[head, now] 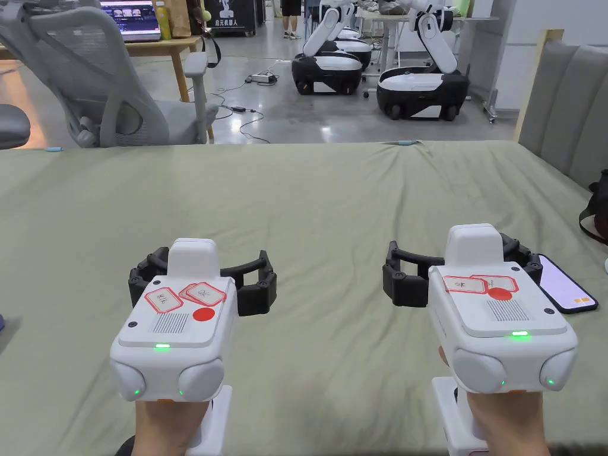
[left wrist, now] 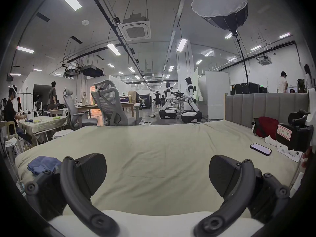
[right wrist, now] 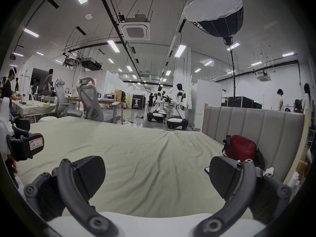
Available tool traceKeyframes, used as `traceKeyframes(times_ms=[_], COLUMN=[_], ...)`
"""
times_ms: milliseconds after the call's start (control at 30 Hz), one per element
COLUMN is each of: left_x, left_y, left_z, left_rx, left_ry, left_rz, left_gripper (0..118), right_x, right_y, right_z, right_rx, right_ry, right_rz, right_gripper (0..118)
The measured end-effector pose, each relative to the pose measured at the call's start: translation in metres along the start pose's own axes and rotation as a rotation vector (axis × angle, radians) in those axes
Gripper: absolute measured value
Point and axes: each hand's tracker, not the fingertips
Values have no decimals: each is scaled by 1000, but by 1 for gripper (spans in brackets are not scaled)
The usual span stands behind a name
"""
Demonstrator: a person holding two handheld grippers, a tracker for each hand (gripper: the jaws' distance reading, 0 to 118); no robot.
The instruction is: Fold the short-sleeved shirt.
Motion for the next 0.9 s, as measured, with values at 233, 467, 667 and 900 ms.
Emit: traceKeyframes(times_ms=[233, 467, 667, 900], left_x=[-2, -9, -1, -1], left_y=[-1, -8, -5, -4], left_z=[-6, -16, -6, -4], left_rx=[-1, -11, -15, -12], left_ry=[3, 10, 7, -3], left_rz=[2, 0, -6, -11], left_gripper=[118, 118, 118, 118], right_x=[-1, 1, 0, -3], right_y=[-8, -8, -5, -4], right_z=[-6, -6, -9, -5], right_rx=[-46, -26, -16, -1], right_ry=[6, 26, 14, -1], right_rz=[-10, -10, 9, 25], right_gripper=[118, 118, 118, 118])
